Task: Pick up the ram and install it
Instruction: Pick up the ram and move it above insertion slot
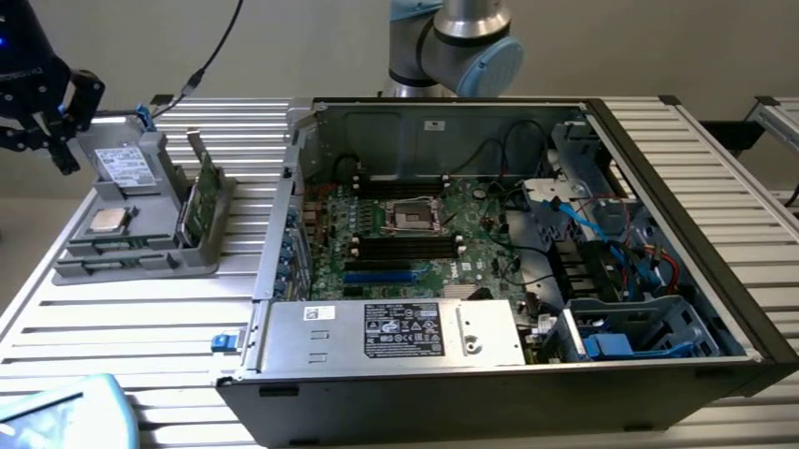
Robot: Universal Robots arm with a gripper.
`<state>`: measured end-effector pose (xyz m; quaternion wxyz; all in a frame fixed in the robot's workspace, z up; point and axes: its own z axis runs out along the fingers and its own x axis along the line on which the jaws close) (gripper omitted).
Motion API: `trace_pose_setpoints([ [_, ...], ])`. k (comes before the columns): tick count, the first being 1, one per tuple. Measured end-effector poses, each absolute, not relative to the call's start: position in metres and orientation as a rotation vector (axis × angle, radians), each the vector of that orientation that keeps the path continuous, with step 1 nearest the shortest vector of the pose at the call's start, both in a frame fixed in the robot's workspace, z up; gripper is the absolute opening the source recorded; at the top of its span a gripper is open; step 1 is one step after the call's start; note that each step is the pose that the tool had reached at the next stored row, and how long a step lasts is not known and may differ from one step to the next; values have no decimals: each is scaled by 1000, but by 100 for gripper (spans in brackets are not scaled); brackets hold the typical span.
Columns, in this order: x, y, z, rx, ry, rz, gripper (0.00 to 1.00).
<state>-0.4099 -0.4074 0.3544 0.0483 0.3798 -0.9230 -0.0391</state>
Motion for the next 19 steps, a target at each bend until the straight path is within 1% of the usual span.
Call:
trace_pose_setpoints([
  [5, -410, -407, 354, 1282, -2760, -127, 11],
  [11, -409, -407, 354, 1397, -2704, -123, 11],
  [15, -409, -407, 354, 1476, -2672, -111, 11],
  [19, -409, -407, 354, 1569, -2644, -87, 11],
])
